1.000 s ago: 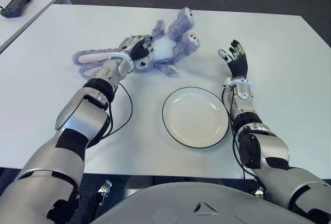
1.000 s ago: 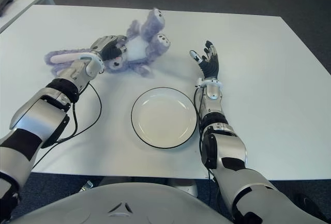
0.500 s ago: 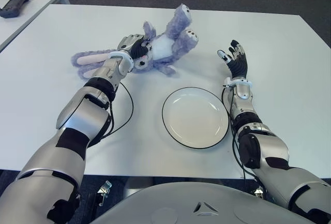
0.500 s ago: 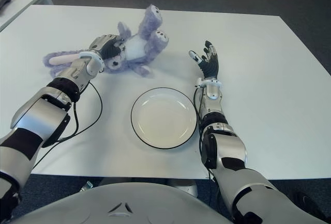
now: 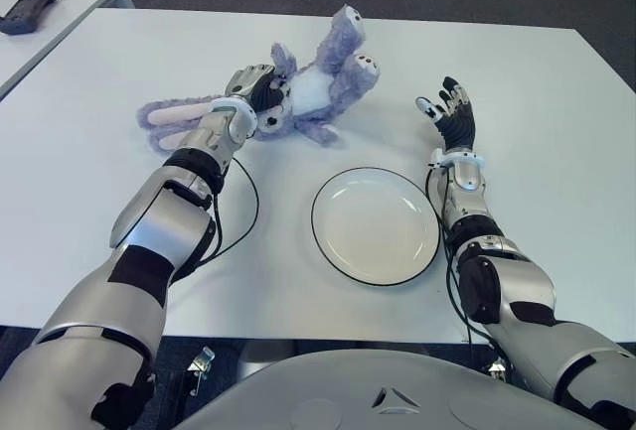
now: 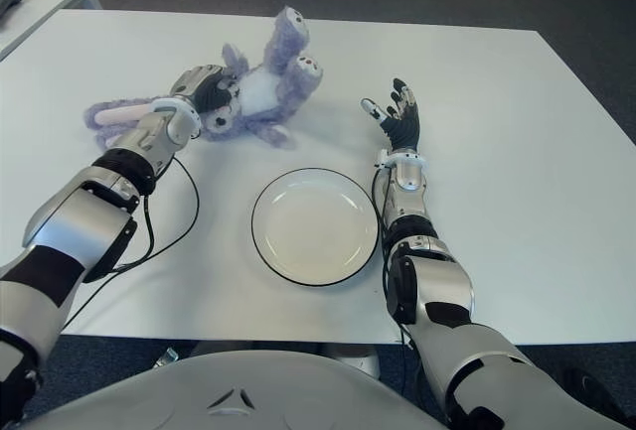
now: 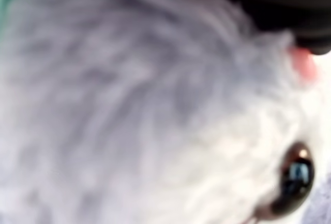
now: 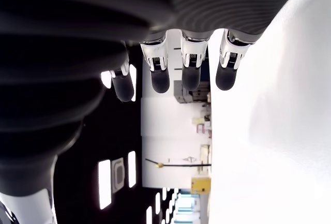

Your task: Put the doll into the plate.

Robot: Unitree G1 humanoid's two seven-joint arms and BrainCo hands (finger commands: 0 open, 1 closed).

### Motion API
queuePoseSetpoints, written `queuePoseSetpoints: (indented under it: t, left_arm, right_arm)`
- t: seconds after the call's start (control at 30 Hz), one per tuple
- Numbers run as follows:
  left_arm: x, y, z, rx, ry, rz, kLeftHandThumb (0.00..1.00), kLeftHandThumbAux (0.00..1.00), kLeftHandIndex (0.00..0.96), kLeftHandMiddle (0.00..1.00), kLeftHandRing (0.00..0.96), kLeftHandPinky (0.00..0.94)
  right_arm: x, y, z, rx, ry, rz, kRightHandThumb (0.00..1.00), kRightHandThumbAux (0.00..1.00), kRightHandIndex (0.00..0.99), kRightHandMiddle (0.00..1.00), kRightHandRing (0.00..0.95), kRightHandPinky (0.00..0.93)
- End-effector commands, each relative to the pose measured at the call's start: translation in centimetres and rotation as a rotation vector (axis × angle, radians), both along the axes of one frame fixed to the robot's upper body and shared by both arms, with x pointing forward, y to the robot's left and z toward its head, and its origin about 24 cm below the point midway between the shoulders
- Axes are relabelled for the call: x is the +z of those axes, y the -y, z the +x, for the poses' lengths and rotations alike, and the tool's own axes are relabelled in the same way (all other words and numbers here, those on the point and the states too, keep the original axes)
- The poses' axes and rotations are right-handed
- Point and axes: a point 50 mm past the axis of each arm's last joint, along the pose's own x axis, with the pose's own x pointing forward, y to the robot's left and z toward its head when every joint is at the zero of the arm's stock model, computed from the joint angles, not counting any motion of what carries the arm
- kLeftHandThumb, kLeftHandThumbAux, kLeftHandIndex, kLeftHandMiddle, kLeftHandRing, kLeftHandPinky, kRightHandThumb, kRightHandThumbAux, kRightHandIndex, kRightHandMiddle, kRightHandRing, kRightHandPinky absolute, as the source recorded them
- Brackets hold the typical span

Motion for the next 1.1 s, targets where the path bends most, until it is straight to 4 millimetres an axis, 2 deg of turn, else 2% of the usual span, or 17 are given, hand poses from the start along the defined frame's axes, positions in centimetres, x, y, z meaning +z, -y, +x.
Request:
queuePoseSetpoints:
  t: [0.03, 0.23, 0.4, 0.57, 0.8, 1.1]
  left_arm:
    - [-8.28, -2.82, -4.28, 0.121, -0.372, 0.124, 0.696, 0.297, 0.402, 0.303, 0.283, 0.283]
    - [-8.37, -2.83, -4.37, 0.122, -0.363, 0.121, 0.679, 0.288, 0.438, 0.302, 0.265, 0.281]
    - [-8.39, -2.79, -4.41, 0.116, -0.356, 0.116, 0.675, 0.300, 0.530, 0.307, 0.228, 0.338]
    - [-8.32, -2.78, -4.40, 0.113, -0.342, 0.104, 0.667, 0.345, 0.623, 0.301, 0.193, 0.311]
    - [-8.27, -2.79, -4.39, 0.113, -0.335, 0.092, 0.671, 0.379, 0.677, 0.311, 0.204, 0.329]
    - [-8.28, -2.86, -4.40, 0.120, -0.346, 0.078, 0.698, 0.410, 0.692, 0.320, 0.247, 0.356]
  right_arm:
    - [-15.05, -0.26, -14.38, -0.112, -0.600, 0.162, 0.000, 0.712, 0.111, 0.068, 0.045, 0.041]
    - [-15.05, -0.26, -14.42, -0.114, -0.596, 0.171, 0.000, 0.710, 0.119, 0.074, 0.052, 0.044]
    - [-15.04, -0.26, -14.41, -0.110, -0.593, 0.174, 0.000, 0.709, 0.122, 0.071, 0.046, 0.035]
    - [-15.00, -0.24, -14.39, -0.109, -0.587, 0.183, 0.000, 0.707, 0.126, 0.065, 0.039, 0.029]
    - [-14.98, -0.24, -14.40, -0.108, -0.581, 0.186, 0.000, 0.711, 0.138, 0.065, 0.036, 0.033]
    - [-14.98, -0.29, -14.41, -0.111, -0.581, 0.182, 0.000, 0.706, 0.143, 0.070, 0.041, 0.040]
